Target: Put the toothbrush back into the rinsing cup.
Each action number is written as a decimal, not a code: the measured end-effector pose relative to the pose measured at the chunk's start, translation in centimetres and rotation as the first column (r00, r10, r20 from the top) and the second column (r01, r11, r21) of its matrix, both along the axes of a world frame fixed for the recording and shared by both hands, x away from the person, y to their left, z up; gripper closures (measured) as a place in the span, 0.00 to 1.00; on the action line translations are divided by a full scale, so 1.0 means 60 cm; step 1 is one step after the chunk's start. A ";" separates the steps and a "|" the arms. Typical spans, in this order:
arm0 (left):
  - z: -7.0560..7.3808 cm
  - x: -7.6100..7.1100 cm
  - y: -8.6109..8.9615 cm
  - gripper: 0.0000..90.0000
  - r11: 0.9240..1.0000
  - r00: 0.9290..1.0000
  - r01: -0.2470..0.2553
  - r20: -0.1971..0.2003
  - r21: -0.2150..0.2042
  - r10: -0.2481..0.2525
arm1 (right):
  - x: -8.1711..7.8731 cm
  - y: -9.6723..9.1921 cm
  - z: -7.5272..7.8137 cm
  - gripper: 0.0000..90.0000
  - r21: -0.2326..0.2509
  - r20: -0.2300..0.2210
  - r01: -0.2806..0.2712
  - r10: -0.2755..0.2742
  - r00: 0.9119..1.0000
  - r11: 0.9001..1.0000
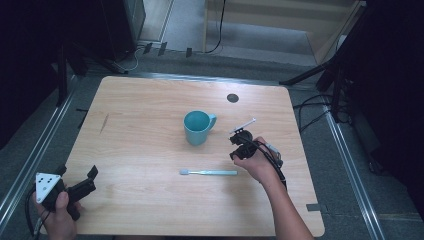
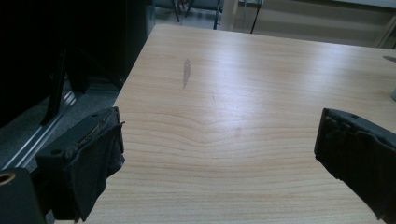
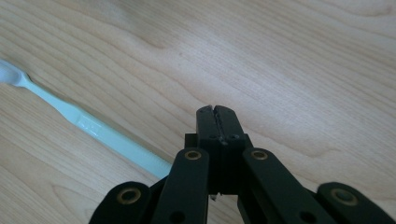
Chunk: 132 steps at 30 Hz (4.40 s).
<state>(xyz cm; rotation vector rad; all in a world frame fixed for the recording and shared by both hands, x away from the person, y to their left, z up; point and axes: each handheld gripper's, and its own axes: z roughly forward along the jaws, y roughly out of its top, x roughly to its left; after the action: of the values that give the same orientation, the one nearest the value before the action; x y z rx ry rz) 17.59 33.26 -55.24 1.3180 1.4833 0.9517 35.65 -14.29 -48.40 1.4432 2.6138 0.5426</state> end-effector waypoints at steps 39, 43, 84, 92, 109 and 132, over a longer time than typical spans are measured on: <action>0.000 0.000 0.000 0.02 1.000 1.000 0.001 0.000 -0.001 -0.001 | -0.114 0.013 -0.034 1.00 -0.027 -0.130 -0.158 0.153 0.980 0.987; 0.000 0.000 0.000 0.02 1.000 1.000 0.001 0.001 -0.002 -0.001 | -0.134 0.020 -0.038 1.00 -0.025 -0.142 -0.180 0.175 0.974 0.983; -0.001 -0.001 0.004 0.02 1.000 1.000 -0.001 0.009 -0.029 0.002 | -0.107 0.167 -0.040 0.88 -0.220 -0.141 -0.317 0.292 0.946 0.922; -0.001 -0.001 0.004 0.02 1.000 1.000 -0.001 0.007 -0.026 0.001 | -0.107 0.162 -0.039 0.88 -0.205 -0.146 -0.330 0.304 0.941 0.922; 0.000 -0.001 0.004 0.02 1.000 1.000 0.002 0.004 -0.020 -0.002 | -0.092 0.129 0.022 0.94 0.001 0.053 -0.243 0.243 0.969 0.970; 0.000 -0.001 0.004 0.02 1.000 1.000 0.003 0.005 -0.021 -0.003 | -0.088 0.139 -0.032 0.94 -0.089 -0.116 -0.280 0.269 0.956 0.956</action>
<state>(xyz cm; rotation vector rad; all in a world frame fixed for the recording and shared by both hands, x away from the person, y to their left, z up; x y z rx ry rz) 17.52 33.49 -55.27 1.3016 1.4833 0.9342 30.34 -5.92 -50.33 1.1118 2.8978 0.3579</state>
